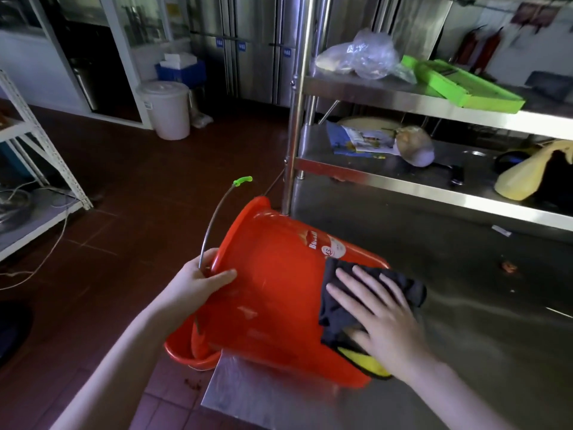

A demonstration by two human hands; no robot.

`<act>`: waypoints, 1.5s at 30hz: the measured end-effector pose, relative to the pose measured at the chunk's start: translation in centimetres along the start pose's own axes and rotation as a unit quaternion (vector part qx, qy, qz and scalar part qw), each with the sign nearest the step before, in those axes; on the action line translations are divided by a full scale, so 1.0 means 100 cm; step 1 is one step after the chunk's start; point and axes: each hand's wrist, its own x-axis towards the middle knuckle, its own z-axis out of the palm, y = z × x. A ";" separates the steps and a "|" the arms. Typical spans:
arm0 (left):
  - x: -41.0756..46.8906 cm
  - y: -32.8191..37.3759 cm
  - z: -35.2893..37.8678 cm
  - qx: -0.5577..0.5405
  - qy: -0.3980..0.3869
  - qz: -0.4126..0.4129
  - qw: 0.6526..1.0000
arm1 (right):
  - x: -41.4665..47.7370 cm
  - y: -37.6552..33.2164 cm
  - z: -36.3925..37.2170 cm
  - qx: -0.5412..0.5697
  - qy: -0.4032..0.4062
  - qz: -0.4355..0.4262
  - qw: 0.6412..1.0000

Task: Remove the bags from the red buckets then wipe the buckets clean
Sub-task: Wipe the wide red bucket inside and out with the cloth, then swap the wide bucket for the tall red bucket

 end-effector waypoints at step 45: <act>-0.188 -0.111 -0.111 0.619 0.229 0.232 0.715 | 0.141 -0.292 0.010 0.348 -0.128 0.262 0.891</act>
